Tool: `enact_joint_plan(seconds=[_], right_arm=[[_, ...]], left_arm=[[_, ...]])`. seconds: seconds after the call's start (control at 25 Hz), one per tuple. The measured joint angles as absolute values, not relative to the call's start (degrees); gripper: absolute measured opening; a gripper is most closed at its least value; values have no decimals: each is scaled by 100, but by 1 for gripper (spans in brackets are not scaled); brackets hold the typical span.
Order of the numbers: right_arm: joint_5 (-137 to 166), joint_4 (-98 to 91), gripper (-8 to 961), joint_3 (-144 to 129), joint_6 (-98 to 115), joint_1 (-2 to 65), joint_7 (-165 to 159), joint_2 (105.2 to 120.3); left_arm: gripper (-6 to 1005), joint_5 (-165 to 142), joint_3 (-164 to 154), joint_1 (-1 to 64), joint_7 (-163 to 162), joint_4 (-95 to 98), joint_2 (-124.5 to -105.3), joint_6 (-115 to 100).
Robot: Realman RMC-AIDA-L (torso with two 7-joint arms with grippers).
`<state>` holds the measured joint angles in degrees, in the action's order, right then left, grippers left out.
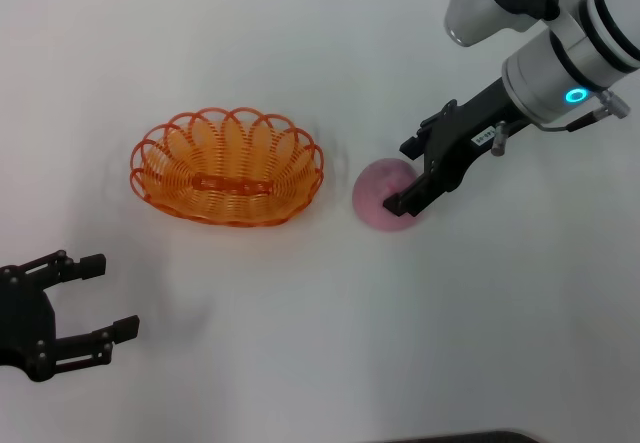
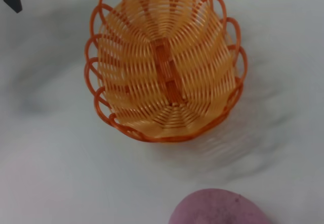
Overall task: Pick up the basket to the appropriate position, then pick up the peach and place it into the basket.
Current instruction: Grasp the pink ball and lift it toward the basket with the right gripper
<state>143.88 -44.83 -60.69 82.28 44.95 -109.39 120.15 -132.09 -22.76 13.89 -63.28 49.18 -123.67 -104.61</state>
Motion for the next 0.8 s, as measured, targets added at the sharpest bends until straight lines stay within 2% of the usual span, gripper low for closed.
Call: enact_joint_plan(seconds=[0.36, 0.68, 0.8], right_arm=[[14178, -4403, 947, -6254, 8217, 4508, -10902, 12007], [14166, -4394, 900, -6470, 8079, 4476, -10900, 12012], [14166, -4394, 769, -6483, 8068, 4468, -10900, 12013]], left_arm=[[842, -13173, -2194, 1406, -6328, 4930, -12373, -10480], [842, -13166, -2188, 1415, -6328, 4911, -12366, -10458], [841, -13165, -2188, 1415, -6328, 4906, -12366, -10458]])
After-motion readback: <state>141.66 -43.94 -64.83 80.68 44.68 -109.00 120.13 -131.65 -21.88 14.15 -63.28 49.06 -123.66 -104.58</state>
